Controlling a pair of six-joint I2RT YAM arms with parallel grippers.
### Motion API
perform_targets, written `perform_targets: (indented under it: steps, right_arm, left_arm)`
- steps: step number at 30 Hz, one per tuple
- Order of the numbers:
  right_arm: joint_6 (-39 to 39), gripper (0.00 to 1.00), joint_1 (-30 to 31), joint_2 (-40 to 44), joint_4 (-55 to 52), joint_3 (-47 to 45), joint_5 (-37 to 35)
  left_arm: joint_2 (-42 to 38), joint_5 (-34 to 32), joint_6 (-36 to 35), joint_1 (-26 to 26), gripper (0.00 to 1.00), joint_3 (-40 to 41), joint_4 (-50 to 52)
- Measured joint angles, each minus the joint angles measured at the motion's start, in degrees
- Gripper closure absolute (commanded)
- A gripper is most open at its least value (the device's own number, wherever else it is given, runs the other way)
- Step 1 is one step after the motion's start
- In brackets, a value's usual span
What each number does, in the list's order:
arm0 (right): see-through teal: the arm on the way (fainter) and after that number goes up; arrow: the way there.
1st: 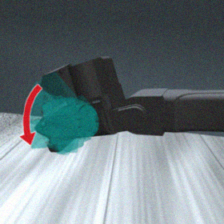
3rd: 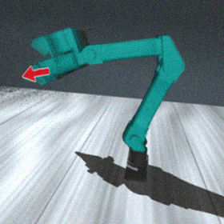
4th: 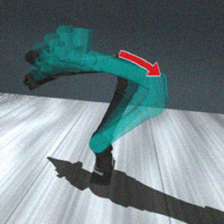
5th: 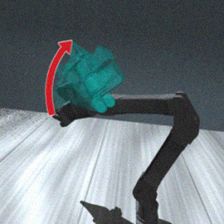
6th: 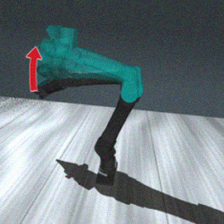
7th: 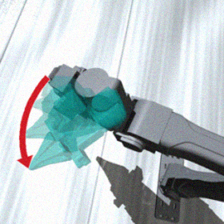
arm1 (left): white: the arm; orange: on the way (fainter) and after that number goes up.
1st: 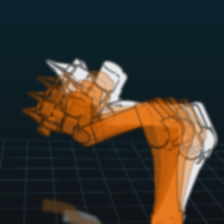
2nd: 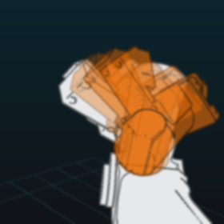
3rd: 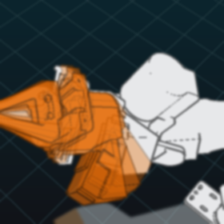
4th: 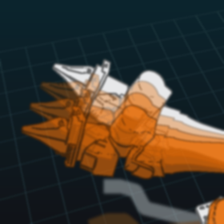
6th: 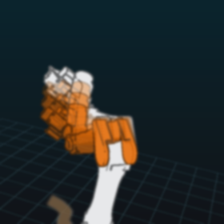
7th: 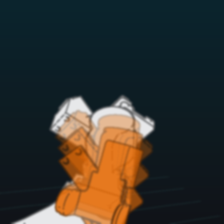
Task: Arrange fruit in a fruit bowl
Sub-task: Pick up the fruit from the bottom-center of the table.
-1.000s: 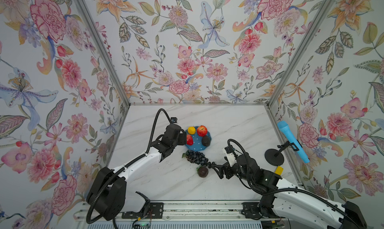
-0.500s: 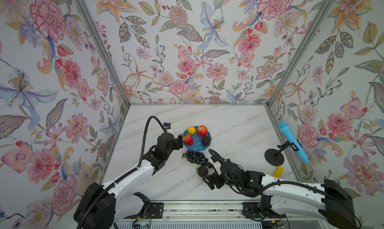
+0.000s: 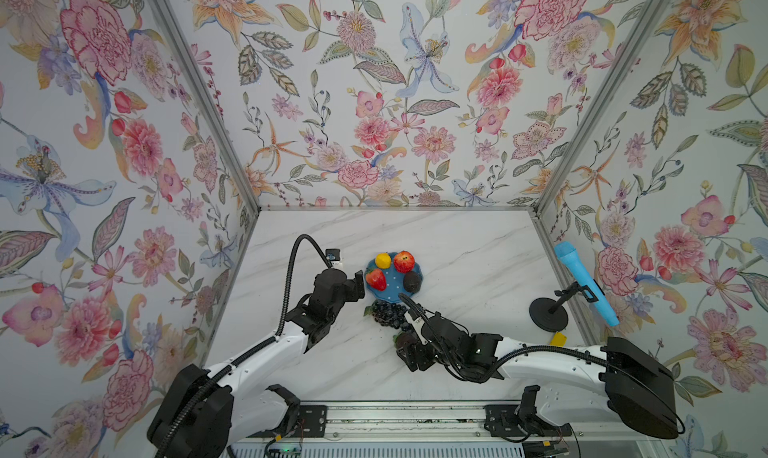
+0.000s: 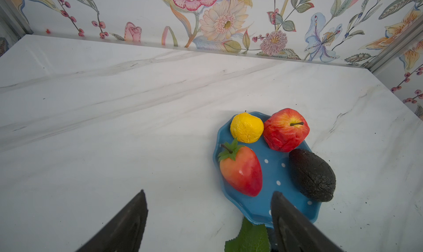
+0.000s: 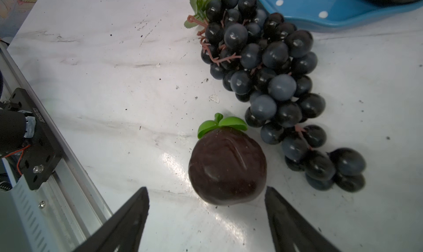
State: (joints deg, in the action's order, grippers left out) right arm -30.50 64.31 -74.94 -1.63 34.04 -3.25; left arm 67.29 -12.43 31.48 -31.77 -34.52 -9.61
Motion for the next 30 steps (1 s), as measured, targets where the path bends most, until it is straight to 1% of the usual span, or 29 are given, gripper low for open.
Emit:
perform_targets:
  steps: [3,10,17,26,30]
  right_arm:
    - [0.02,0.21,-0.24,-1.05,0.31,0.07,-0.04]
    - [0.20,0.25,-1.03,-3.30,0.87,0.52,-0.02]
    - [1.14,0.32,-1.18,-5.60,1.46,1.64,-0.04]
    - [2.43,0.31,-1.18,-8.35,2.49,2.29,-0.70]
    - [2.84,0.35,-1.18,-9.16,3.61,2.29,-0.85]
  left_arm:
    - [-0.02,0.00,-0.02,0.00,0.14,0.07,-0.22]
    - [-0.02,0.00,-0.02,0.02,0.14,0.07,-0.74]
    - [-0.02,0.15,0.00,0.02,0.14,0.07,-0.74]
    - [-0.02,0.17,0.44,0.28,0.14,0.07,-0.74]
    - [-0.02,0.17,0.44,0.28,0.14,0.07,-0.74]
